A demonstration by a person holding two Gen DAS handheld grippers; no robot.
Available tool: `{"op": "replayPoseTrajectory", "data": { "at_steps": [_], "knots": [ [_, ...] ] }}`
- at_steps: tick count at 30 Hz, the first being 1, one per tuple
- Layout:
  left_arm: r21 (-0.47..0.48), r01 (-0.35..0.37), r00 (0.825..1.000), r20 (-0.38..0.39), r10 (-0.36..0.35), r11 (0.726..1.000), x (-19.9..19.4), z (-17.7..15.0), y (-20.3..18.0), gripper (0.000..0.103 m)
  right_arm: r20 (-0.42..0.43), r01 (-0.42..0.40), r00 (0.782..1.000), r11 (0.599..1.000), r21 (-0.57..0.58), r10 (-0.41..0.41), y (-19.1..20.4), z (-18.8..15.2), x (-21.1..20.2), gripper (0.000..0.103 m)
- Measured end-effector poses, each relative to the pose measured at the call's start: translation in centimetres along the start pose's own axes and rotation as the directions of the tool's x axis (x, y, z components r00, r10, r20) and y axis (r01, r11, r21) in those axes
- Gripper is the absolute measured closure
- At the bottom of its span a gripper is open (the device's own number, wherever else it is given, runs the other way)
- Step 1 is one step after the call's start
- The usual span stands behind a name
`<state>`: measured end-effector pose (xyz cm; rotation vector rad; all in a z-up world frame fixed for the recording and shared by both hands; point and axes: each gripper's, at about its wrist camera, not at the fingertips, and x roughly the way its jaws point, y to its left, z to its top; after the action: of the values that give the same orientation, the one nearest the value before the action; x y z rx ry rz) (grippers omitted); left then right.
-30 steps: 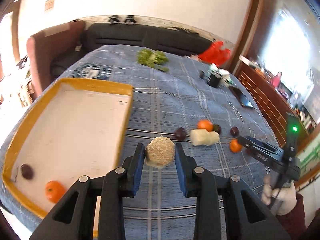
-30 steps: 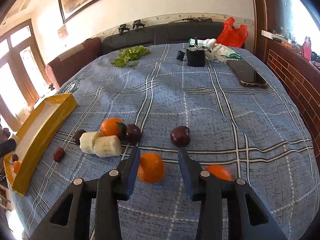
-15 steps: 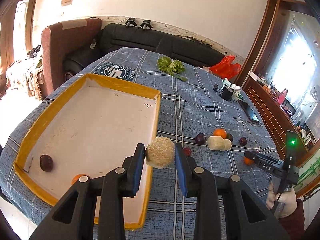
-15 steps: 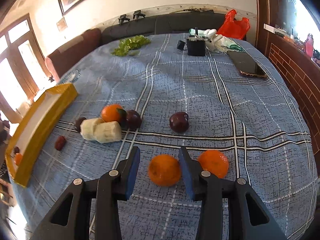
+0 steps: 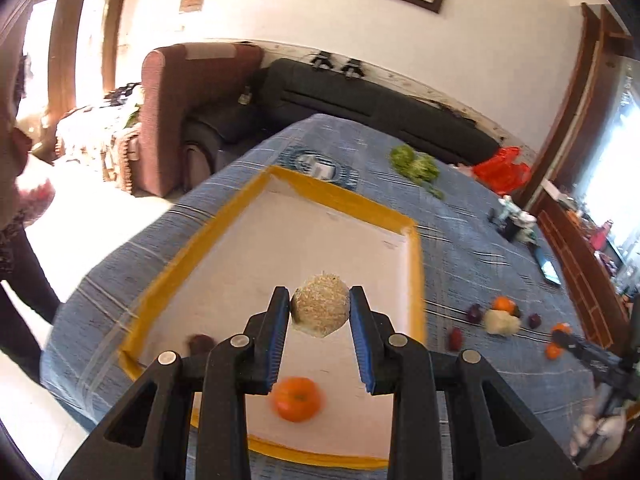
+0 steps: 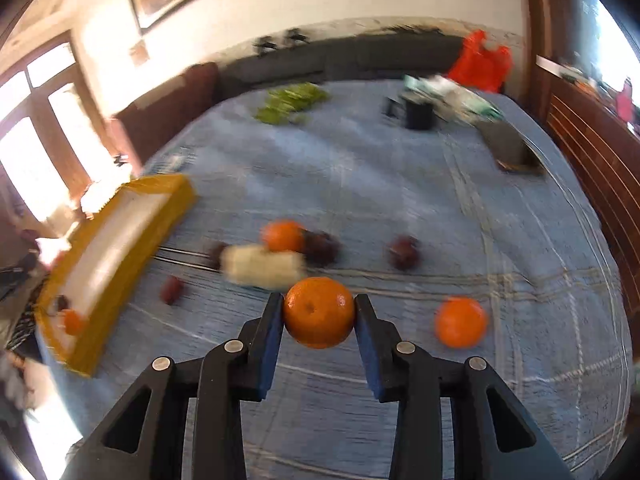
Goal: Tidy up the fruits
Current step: 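Release the beige slice into the tray with left tool while right tool drops the orange there, then reach left tool to the red date and close on it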
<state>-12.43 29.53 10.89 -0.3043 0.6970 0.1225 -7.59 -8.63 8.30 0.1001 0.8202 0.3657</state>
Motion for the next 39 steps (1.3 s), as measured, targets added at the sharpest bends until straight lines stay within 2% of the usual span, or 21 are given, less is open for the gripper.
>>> {"op": "replayPoseTrajectory", "data": {
  "at_steps": [2, 4, 7, 11, 15, 21, 25, 27, 30, 32, 34, 37, 39],
  "knots": [
    [0.006, -0.049, 0.999, -0.013, 0.049, 0.999, 0.5, 0.6, 1.6, 0.073, 0.002, -0.1, 0.995, 0.993, -0.061, 0.1, 4.2, 1.3, -0.2, 0.064],
    [0.016, -0.076, 0.996, -0.033, 0.077, 0.997, 1.3, 1.1, 2.6, 0.073, -0.025, -0.202, 0.979, 0.973, -0.116, 0.201, 8.9, 2.1, 0.5, 0.064],
    [0.034, -0.108, 0.991, -0.073, 0.11, 0.994, 3.1, 1.5, 3.7, 0.073, -0.119, -0.334, 0.941, 0.929, -0.161, 0.317, 15.7, 2.2, 3.4, 0.063],
    [0.052, -0.123, 0.985, -0.113, 0.128, 0.991, 5.2, 1.7, 4.8, 0.073, -0.207, -0.343, 0.933, 0.906, -0.249, 0.296, 22.1, 0.6, 7.6, 0.063],
    [0.037, -0.146, 0.977, -0.151, 0.15, 0.989, 7.2, 1.8, 6.3, 0.073, -0.246, -0.307, 0.94, 0.903, -0.301, 0.238, 25.0, -1.0, 10.6, 0.063],
    [-0.029, -0.107, 0.978, -0.185, 0.1, 0.994, 7.9, 1.6, 7.8, 0.071, -0.259, -0.265, 0.949, 0.901, -0.343, 0.181, 26.2, -1.8, 12.4, 0.062],
    [-0.064, -0.088, 0.983, -0.17, 0.076, 0.994, 6.6, 1.3, 7.5, 0.052, -0.257, -0.271, 0.949, 0.891, -0.364, 0.184, 26.8, -2.0, 12.5, 0.061],
    [-0.065, -0.091, 0.985, -0.156, 0.08, 0.994, 5.7, 1.4, 7.2, 0.048, -0.247, -0.284, 0.948, 0.888, -0.361, 0.202, 26.7, -1.8, 11.7, 0.054],
    [-0.072, -0.085, 0.99, -0.119, 0.076, 0.994, 3.7, 1.7, 6.5, 0.045, -0.2, -0.287, 0.953, 0.89, -0.354, 0.228, 25.7, -1.2, 9.8, 0.052],
    [-0.076, -0.068, 0.995, -0.084, 0.061, 0.995, 2.1, 1.7, 5.7, 0.034, -0.153, -0.282, 0.958, 0.899, -0.336, 0.244, 24.0, -0.7, 8.0, 0.047],
    [-0.077, -0.052, 0.997, -0.059, 0.048, 0.996, 1.1, 1.6, 5.0, 0.029, -0.115, -0.259, 0.965, 0.919, -0.299, 0.235, 21.3, -0.4, 6.5, 0.041],
    [-0.098, -0.003, 0.998, -0.06, -0.002, 0.995, 0.1, 0.7, 3.9, 0.029, -0.076, -0.204, 0.978, 0.954, -0.221, 0.192, 16.2, -0.3, 4.8, 0.041],
    [-0.096, 0.006, 0.998, -0.06, -0.012, 0.995, -0.1, 0.5, 3.0, 0.029, -0.062, -0.157, 0.987, 0.974, -0.16, 0.149, 13.0, 0.9, 4.5, 0.041]
  ]
}}
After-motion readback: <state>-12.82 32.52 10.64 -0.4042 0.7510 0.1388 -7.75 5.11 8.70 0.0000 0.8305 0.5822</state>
